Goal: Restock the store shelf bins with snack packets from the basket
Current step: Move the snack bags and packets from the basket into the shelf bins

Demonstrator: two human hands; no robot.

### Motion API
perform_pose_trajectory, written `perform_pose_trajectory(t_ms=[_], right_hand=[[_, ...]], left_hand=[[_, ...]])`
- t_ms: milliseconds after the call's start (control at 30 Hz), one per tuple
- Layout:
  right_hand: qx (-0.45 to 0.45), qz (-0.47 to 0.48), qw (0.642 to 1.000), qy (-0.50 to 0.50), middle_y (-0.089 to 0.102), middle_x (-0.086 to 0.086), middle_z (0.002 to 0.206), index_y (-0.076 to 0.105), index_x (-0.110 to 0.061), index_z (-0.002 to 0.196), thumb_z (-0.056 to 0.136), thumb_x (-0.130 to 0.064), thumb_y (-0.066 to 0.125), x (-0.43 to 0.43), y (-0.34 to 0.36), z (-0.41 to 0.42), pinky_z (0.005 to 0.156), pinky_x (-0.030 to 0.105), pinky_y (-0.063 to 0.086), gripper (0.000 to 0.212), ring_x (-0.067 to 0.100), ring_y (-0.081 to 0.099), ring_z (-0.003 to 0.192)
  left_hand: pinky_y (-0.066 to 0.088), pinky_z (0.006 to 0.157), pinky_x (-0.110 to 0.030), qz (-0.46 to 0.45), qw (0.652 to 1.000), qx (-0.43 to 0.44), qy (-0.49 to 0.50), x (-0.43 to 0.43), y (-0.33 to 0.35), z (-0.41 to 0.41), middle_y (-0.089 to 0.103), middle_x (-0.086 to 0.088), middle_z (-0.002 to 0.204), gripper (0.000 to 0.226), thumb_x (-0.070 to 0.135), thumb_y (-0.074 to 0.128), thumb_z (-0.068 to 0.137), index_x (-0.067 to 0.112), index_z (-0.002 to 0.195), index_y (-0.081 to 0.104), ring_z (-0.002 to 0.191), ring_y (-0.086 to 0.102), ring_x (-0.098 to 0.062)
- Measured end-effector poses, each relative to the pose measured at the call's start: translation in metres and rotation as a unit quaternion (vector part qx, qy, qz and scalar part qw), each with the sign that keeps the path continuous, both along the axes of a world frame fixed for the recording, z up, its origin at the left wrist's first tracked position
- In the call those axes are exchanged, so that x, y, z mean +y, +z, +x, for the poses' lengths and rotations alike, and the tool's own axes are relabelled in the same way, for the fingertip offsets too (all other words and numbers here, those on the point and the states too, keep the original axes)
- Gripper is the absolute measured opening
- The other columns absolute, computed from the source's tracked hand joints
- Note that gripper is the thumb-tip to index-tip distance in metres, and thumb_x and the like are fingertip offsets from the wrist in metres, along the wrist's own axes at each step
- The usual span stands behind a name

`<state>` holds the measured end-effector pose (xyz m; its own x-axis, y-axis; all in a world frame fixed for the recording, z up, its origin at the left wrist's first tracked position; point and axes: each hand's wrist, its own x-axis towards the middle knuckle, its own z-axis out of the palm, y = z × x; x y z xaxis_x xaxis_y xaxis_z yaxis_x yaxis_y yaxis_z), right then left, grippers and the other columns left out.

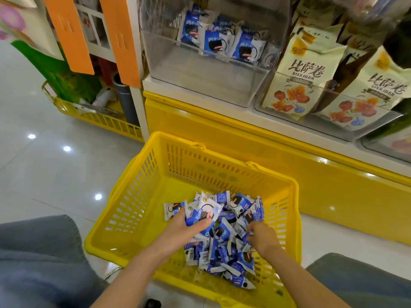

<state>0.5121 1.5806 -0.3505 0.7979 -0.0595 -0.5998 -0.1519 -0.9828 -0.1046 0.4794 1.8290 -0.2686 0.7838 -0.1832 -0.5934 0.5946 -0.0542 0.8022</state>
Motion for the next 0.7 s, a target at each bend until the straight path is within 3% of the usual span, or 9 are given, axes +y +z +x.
perform_pose_trajectory(t_ms=[67,133,233,300,367,433,500,600,700], right_hand=[[-0.007,-0.026,0.999,0.034,0.064,0.004,0.112,0.060,-0.019,0.105,0.091,-0.025,0.059,0.002,0.005,0.004,0.093,0.031,0.038,0.015,0.022,0.056,0.107],[-0.030,0.035,0.999,0.014,0.066,0.000,0.090,0.060,-0.021,0.089,0.089,-0.033,0.061,0.005,0.015,0.009,0.075,0.025,0.043,0.012,0.017,0.060,0.086],[-0.070,0.186,0.979,-0.037,0.047,-0.008,0.058,0.048,-0.026,0.063,0.086,-0.035,0.066,0.011,0.038,0.019,0.049,0.015,0.030,0.030,0.007,0.044,0.054],[-0.094,0.260,0.960,-0.053,0.037,-0.004,0.052,0.044,-0.017,0.057,0.086,-0.034,0.065,0.020,0.056,0.025,0.048,0.017,0.026,0.040,0.009,0.034,0.049],[-0.097,0.322,0.939,-0.076,0.038,-0.001,0.052,0.053,-0.004,0.061,0.087,-0.037,0.063,0.032,0.076,0.028,0.051,0.016,0.028,0.043,0.008,0.035,0.048],[-0.076,0.369,0.919,-0.114,0.052,-0.007,0.054,0.062,-0.003,0.069,0.086,-0.039,0.062,0.044,0.094,0.028,0.053,0.013,0.035,0.040,0.002,0.047,0.050],[-0.064,0.402,0.903,-0.135,0.062,-0.016,0.057,0.063,-0.015,0.067,0.086,-0.039,0.061,0.057,0.109,0.024,0.057,0.007,0.043,0.031,-0.008,0.056,0.056],[-0.044,0.402,0.901,-0.155,0.068,0.007,0.078,0.065,-0.003,0.080,0.089,-0.041,0.055,0.068,0.123,0.019,0.069,0.025,0.051,0.040,0.012,0.062,0.069],[0.058,0.444,0.873,-0.193,0.068,0.009,0.097,0.060,-0.004,0.100,0.089,-0.049,0.048,0.071,0.142,0.013,0.065,0.023,0.053,0.048,0.016,0.067,0.077]], left_hand=[[0.044,0.070,-0.010,0.004,1.000,0.004,-0.002,0.000,-0.004,0.000,0.061,0.025,0.107,0.034,0.048,0.066,0.079,0.045,0.109,0.049,0.098,0.060,0.002],[0.048,0.073,-0.014,0.004,1.000,0.014,-0.002,-0.002,-0.005,0.000,0.062,0.018,0.113,0.038,0.044,0.065,0.081,0.039,0.116,0.049,0.102,0.063,-0.008],[0.050,0.060,-0.008,-0.013,0.999,0.024,0.019,-0.005,-0.003,0.002,0.065,0.010,0.111,0.034,0.039,0.065,0.084,0.034,0.114,0.051,0.095,0.067,-0.011],[0.057,0.078,-0.026,-0.043,0.997,0.031,0.052,-0.008,0.000,0.003,0.067,0.001,0.110,0.047,0.039,0.067,0.081,0.026,0.123,0.049,0.090,0.070,-0.017],[0.052,0.091,-0.041,-0.063,0.993,0.038,0.096,-0.011,0.003,0.004,0.064,-0.004,0.119,0.065,0.046,0.070,0.075,0.022,0.131,0.044,0.098,0.068,-0.023],[0.056,0.080,-0.037,-0.086,0.985,0.030,0.145,-0.013,0.007,0.006,0.068,-0.004,0.114,0.063,0.047,0.071,0.070,0.021,0.124,0.052,0.096,0.068,-0.023],[0.058,0.065,-0.032,-0.108,0.977,0.015,0.181,-0.013,0.014,0.009,0.074,-0.002,0.097,0.048,0.042,0.070,0.071,0.021,0.113,0.059,0.084,0.071,-0.021],[0.056,0.060,-0.033,-0.134,0.962,0.006,0.236,-0.014,0.024,0.010,0.074,-0.003,0.094,0.046,0.041,0.070,0.071,0.023,0.112,0.058,0.081,0.071,-0.021],[0.053,0.054,-0.029,-0.140,0.953,0.002,0.269,-0.014,0.036,0.010,0.074,-0.003,0.088,0.038,0.038,0.068,0.078,0.022,0.110,0.059,0.074,0.071,-0.018]])
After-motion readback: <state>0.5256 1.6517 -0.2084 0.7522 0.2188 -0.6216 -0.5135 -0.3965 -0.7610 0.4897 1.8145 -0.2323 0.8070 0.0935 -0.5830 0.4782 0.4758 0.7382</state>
